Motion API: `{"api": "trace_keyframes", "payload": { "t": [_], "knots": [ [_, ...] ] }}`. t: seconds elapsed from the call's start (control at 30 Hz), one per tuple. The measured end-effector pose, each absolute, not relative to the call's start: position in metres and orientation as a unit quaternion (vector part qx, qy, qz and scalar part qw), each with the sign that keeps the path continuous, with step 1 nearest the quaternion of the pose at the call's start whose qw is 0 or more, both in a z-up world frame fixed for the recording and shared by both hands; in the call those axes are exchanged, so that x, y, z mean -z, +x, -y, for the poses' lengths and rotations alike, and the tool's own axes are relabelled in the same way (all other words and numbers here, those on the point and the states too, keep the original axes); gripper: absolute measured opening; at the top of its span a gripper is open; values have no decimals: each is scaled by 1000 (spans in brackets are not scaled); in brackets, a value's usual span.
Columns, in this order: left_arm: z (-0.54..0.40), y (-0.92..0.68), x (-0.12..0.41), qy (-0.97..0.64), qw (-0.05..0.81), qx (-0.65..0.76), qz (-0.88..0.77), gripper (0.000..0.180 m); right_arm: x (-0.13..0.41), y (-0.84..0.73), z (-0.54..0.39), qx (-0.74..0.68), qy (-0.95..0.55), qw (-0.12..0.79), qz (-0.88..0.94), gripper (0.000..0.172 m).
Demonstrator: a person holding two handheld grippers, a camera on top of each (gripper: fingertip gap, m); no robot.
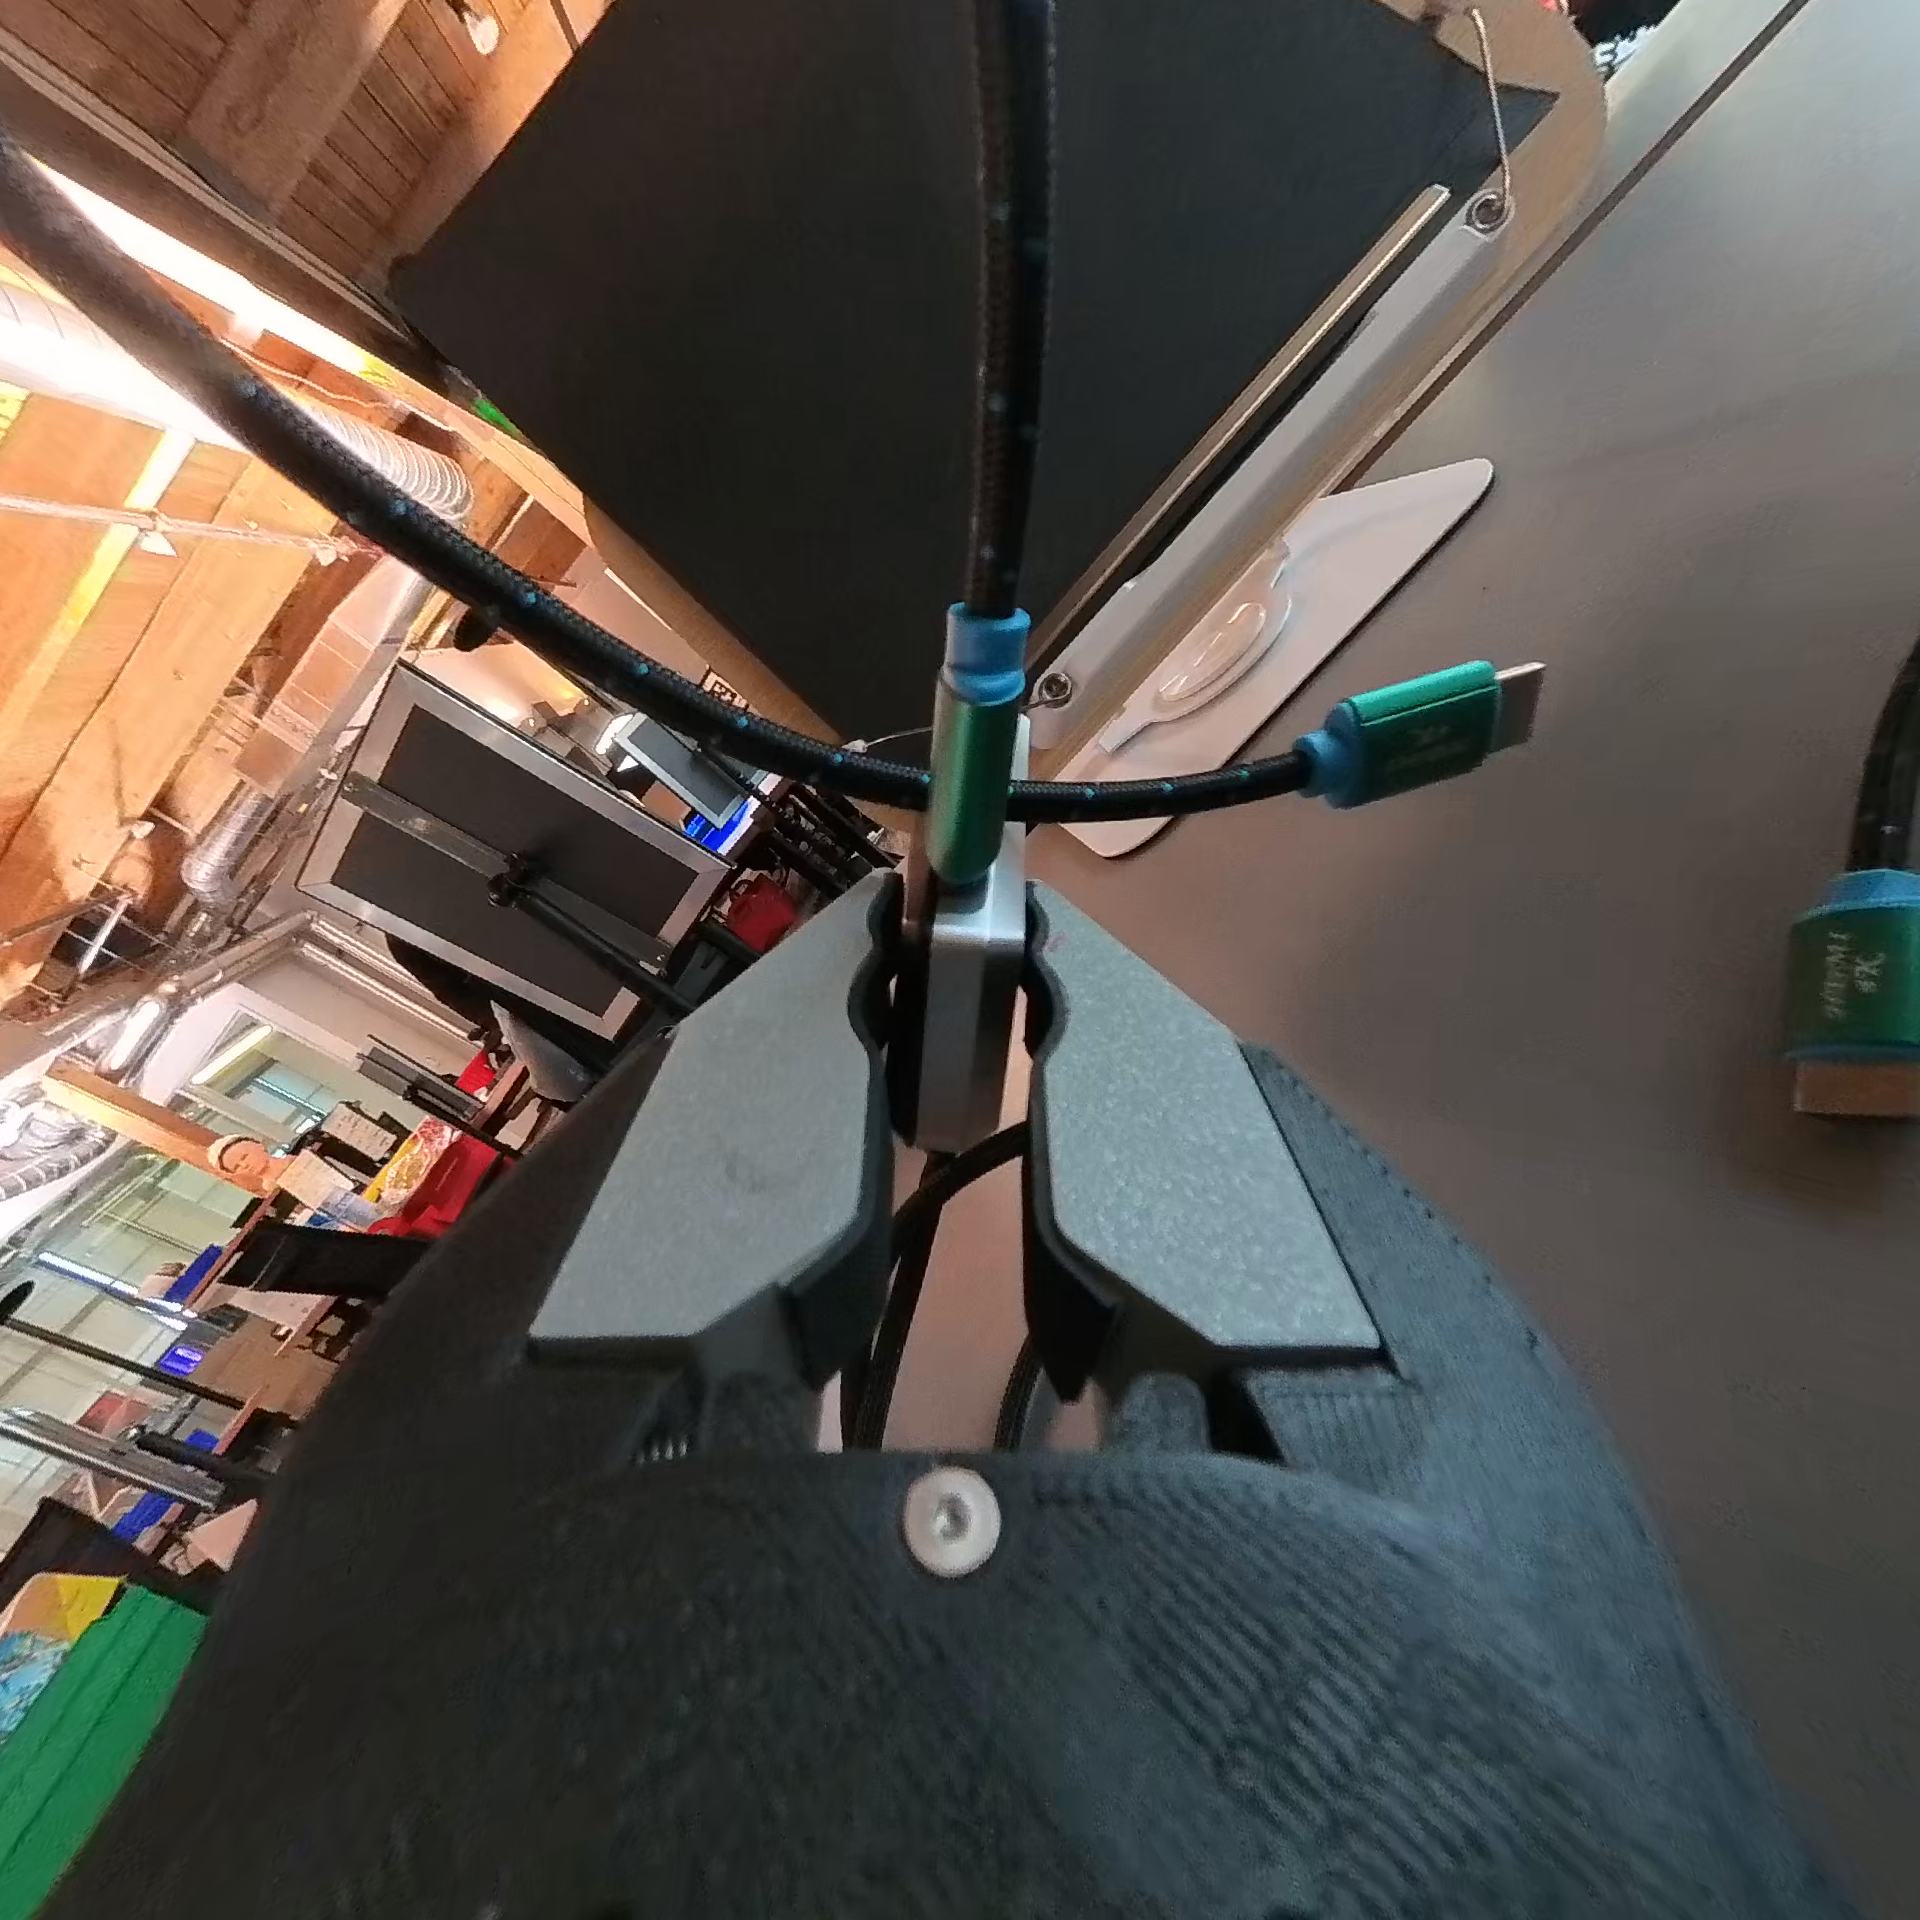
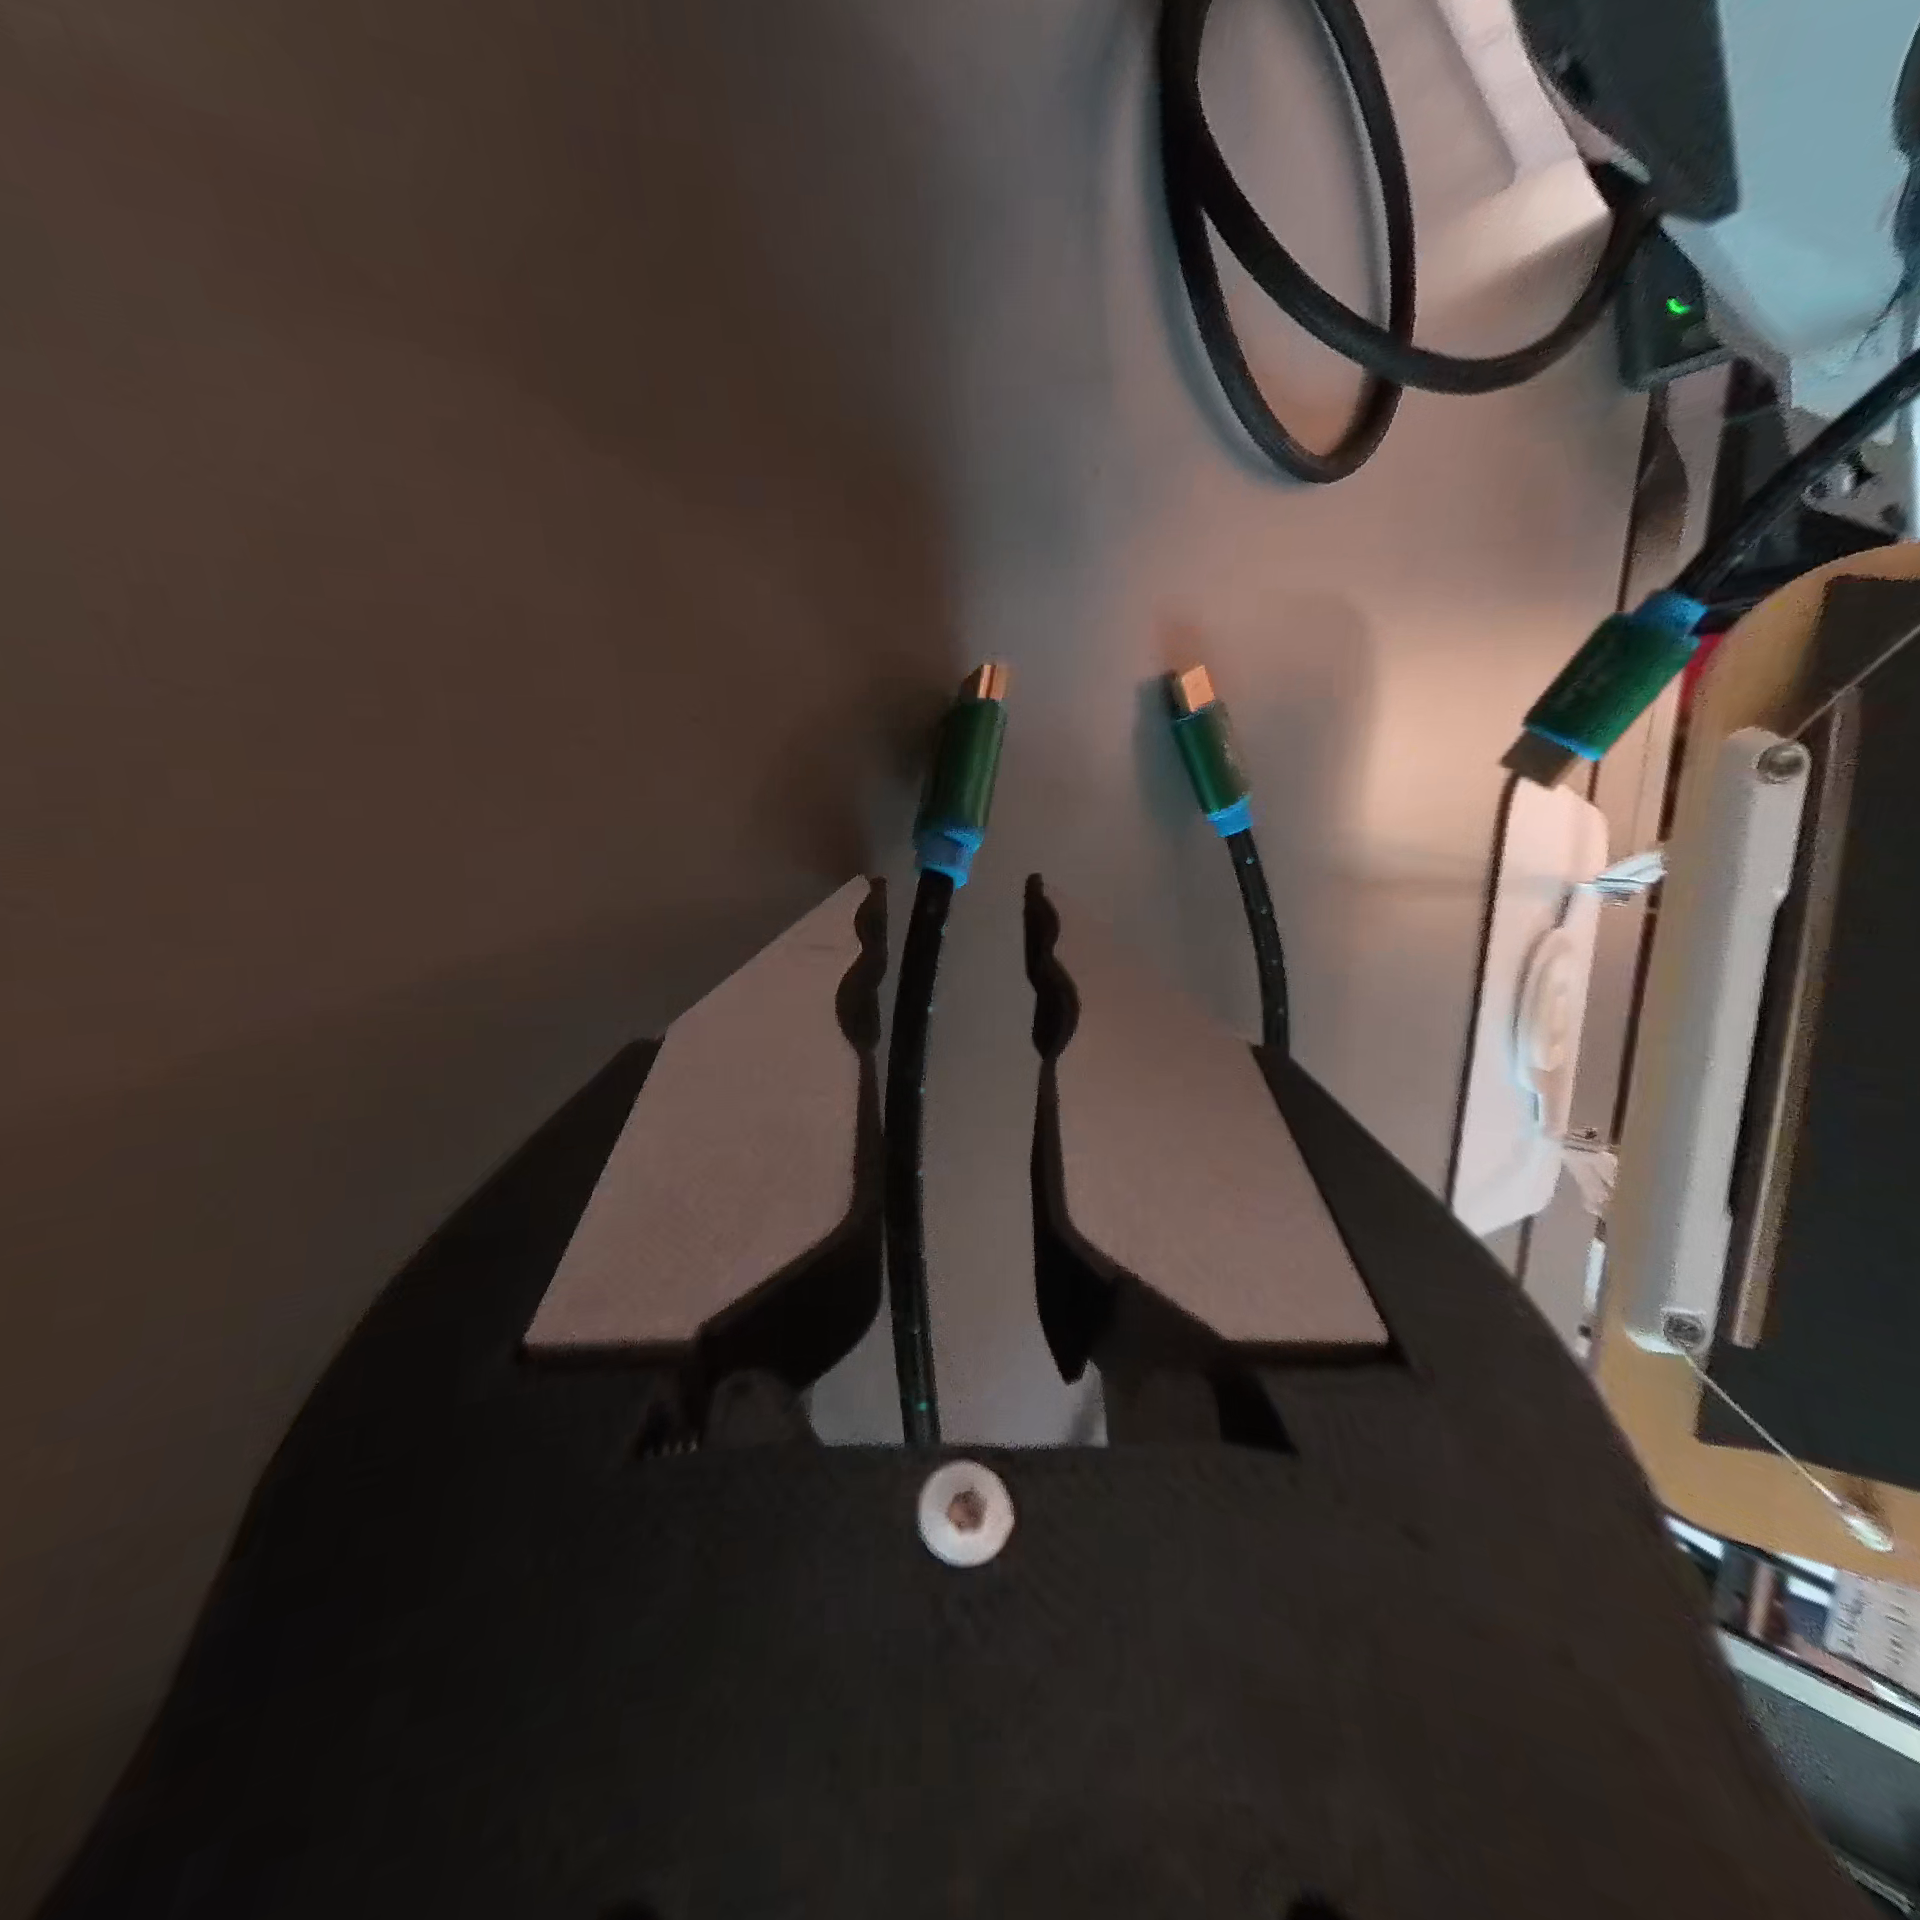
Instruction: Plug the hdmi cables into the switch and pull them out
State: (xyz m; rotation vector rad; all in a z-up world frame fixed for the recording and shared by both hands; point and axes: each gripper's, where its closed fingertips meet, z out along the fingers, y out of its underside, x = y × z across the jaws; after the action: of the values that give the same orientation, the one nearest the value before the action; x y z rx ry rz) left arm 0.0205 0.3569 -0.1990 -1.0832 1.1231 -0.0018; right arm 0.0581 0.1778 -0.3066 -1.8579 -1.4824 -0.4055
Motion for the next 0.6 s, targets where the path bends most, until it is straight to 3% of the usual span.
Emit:
{"api": "trace_keyframes", "payload": {
  "t": [0.33, 0.47, 0.53, 0.6],
  "knots": [
    [-352, 25, 201, -479, 708, 3, -519, 19, 311, 55, -181, -12, -819, 356, 449, 28],
    [-347, 29, 203, -467, 706, 4, -532, 19, 310, 56, -184, -66, -842, 365, 392, 24],
    [-345, 31, 205, -461, 705, 4, -539, 19, 312, 52, -182, -93, -843, 367, 381, 8],
    [-340, 34, 208, -453, 700, 9, -553, 19, 313, 54, -186, -73, -838, 386, 378, 6]
  ]
}}
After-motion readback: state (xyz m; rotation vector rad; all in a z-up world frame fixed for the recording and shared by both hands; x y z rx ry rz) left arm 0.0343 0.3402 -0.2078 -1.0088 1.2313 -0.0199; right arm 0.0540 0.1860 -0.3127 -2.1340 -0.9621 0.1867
